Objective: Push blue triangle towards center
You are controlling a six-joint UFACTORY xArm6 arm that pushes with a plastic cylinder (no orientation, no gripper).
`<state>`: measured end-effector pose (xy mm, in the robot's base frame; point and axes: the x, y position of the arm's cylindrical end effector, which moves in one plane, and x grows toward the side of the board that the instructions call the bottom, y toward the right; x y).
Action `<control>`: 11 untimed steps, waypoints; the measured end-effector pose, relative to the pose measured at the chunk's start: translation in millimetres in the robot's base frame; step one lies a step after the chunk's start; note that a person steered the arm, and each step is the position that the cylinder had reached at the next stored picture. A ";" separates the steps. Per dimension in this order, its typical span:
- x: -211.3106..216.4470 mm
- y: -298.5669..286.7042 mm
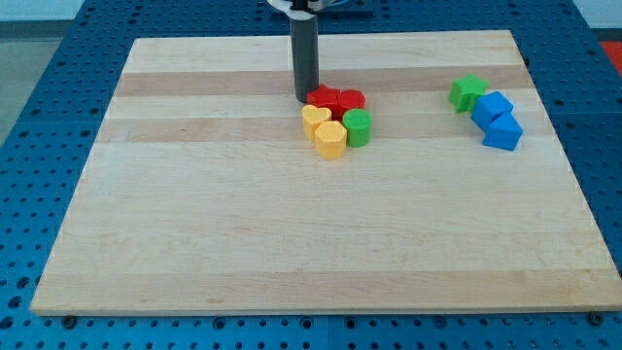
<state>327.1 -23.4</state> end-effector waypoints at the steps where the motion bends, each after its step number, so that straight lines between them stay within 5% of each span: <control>1: -0.6 0.0; 4: -33.7 29.1; 8: -44.4 258.0; 11: 32.8 294.0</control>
<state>359.9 270.6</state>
